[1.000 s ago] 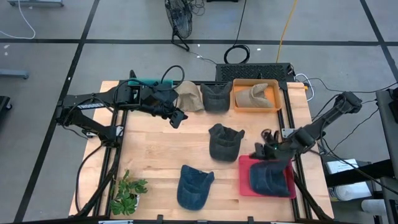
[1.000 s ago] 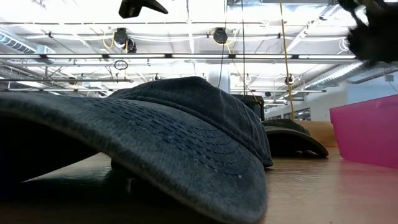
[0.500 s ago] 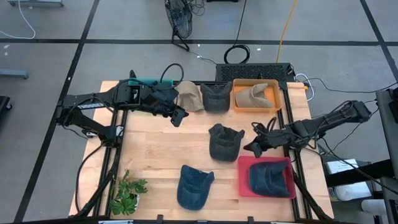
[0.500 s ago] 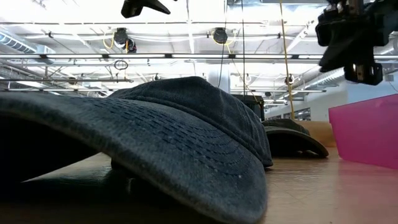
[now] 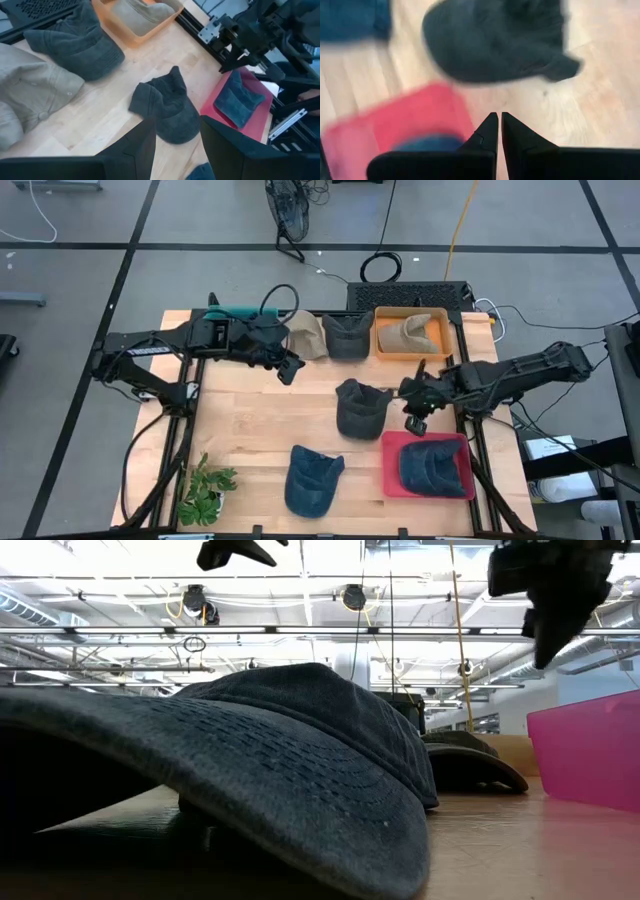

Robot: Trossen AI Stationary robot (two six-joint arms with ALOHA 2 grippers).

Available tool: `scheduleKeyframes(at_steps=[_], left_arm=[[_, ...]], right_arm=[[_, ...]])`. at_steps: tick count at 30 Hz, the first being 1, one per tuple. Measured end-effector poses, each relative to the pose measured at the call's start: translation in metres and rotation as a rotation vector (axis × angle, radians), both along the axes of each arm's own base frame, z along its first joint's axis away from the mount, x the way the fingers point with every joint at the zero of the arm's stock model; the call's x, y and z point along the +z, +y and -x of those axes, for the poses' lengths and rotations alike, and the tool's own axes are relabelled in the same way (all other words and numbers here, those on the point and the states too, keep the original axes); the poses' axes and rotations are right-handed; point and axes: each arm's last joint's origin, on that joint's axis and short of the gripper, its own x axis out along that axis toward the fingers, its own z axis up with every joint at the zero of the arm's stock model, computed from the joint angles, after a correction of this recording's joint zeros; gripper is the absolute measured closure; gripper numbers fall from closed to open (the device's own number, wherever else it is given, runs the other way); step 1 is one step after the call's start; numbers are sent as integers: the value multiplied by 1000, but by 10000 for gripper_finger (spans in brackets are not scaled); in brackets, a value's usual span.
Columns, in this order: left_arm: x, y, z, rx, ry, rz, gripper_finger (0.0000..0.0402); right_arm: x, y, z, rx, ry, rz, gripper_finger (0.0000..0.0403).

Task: Pick & Place hat
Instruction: Adjust the red bin

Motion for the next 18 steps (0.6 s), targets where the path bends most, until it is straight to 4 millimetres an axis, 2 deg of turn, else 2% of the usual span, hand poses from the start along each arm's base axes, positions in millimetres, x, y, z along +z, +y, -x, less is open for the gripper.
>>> scheduleKeyframes(at_steps=[3, 9, 13, 18], left_arm=[[0, 0, 0, -9, 3, -8, 238], [-1, -3, 0, -18, 14, -11, 238], [-1, -5, 0, -11, 15, -29, 238], [-1, -6, 0, 9, 17, -51, 238]], right_arm=[[-9, 5, -2, 116, 88, -55, 401], [-32, 13, 2, 209, 214, -246, 401], [-41, 9, 4, 170, 249, -183, 402], [-42, 6, 3, 108, 239, -100, 402]])
